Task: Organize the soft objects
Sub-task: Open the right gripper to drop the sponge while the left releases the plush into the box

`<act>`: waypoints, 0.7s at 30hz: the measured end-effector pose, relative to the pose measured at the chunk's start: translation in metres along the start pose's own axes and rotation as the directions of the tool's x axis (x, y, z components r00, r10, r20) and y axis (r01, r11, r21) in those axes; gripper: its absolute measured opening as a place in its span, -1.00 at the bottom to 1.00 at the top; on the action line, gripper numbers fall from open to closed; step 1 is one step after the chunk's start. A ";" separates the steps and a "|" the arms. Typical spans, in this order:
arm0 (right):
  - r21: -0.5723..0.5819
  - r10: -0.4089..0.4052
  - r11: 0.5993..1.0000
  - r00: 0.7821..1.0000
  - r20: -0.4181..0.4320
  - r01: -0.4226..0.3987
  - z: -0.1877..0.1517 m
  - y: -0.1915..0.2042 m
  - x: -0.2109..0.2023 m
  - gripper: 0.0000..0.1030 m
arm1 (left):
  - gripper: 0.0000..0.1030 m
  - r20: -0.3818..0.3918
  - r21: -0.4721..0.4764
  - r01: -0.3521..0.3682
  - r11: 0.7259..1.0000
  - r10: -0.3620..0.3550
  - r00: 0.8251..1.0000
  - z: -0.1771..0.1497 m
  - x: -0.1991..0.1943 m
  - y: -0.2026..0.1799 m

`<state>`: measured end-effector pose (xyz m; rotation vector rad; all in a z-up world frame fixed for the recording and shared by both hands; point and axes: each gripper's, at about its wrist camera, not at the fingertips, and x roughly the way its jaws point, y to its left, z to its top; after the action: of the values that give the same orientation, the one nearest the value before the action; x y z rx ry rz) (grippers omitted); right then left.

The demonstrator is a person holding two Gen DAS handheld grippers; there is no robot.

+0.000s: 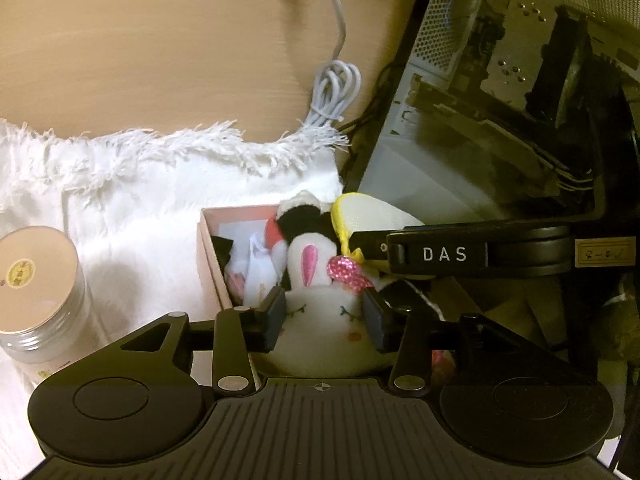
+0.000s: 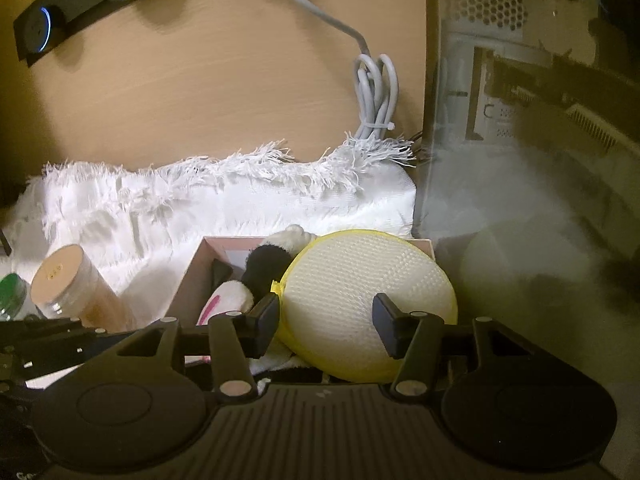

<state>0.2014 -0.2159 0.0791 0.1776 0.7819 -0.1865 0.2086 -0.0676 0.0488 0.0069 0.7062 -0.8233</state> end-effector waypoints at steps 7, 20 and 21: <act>0.060 0.024 0.998 1.000 -0.012 -0.023 -0.002 0.002 -0.005 0.06 | -0.03 -0.006 -0.038 -0.004 0.999 0.004 1.000 -0.002 -0.012 0.005; 0.029 0.008 1.000 0.999 -0.034 -0.007 -0.003 0.007 -0.031 0.06 | -0.02 -0.012 -0.087 0.003 0.996 -0.004 1.000 -0.011 -0.024 0.011; 0.007 0.005 1.000 1.000 -0.021 -0.005 -0.008 0.009 -0.042 0.06 | -0.02 -0.012 -0.099 0.006 0.995 -0.007 1.000 -0.012 -0.024 0.012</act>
<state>0.1687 -0.2012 0.1046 0.1886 0.8022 -0.1827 0.1985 -0.0399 0.0504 -0.0795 0.7584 -0.7943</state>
